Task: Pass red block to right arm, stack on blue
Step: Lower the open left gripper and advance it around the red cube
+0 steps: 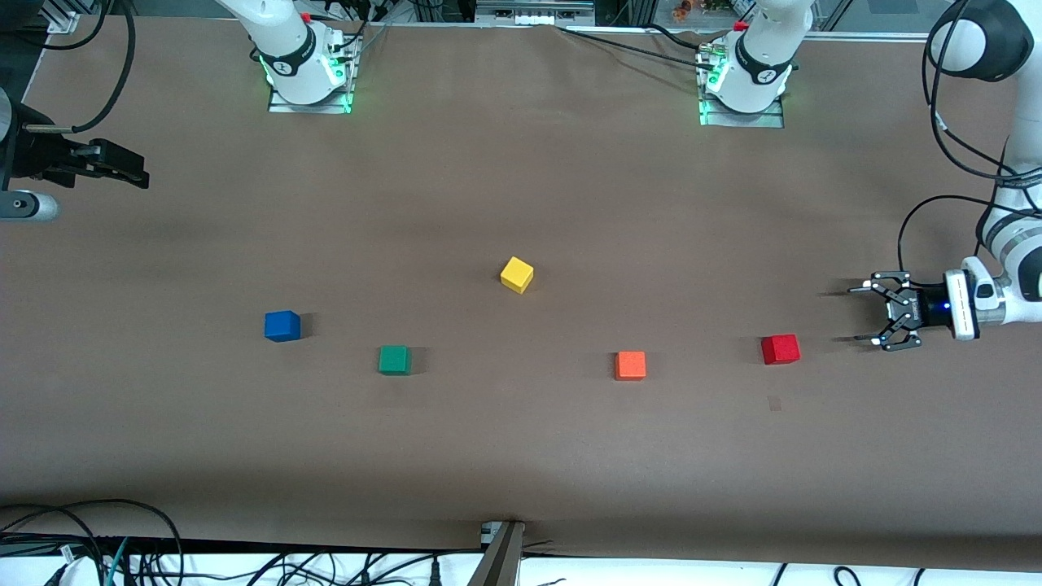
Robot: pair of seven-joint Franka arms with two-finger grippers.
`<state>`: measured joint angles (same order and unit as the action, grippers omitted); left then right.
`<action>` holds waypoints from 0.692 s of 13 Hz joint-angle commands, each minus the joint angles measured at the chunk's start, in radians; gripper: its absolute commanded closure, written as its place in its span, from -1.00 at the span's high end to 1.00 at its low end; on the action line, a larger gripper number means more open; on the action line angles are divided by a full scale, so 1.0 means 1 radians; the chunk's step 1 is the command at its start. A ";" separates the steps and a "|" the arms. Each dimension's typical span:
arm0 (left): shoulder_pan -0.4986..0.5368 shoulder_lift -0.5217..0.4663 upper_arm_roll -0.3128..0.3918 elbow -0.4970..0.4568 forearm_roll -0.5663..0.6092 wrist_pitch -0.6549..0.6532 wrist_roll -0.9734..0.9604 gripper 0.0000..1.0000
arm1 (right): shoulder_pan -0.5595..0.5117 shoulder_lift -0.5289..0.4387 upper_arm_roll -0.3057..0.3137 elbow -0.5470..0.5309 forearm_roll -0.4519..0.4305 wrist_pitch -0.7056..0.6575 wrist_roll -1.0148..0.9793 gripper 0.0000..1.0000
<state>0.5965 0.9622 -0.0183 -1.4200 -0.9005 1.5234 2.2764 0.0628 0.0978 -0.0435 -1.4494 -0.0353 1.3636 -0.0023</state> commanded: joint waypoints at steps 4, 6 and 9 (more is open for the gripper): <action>-0.049 0.094 -0.005 0.123 -0.057 0.006 0.051 1.00 | 0.008 0.017 0.004 0.020 0.009 -0.008 0.001 1.00; -0.069 0.127 -0.005 0.167 -0.083 0.006 0.051 1.00 | 0.006 0.020 0.002 0.020 0.009 -0.006 0.001 1.00; -0.099 0.141 -0.005 0.167 -0.101 0.033 0.055 1.00 | 0.005 0.025 0.001 0.020 0.008 -0.008 0.001 1.00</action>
<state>0.5169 1.0681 -0.0290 -1.2927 -0.9712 1.5437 2.2867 0.0699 0.1154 -0.0427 -1.4495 -0.0351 1.3639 -0.0023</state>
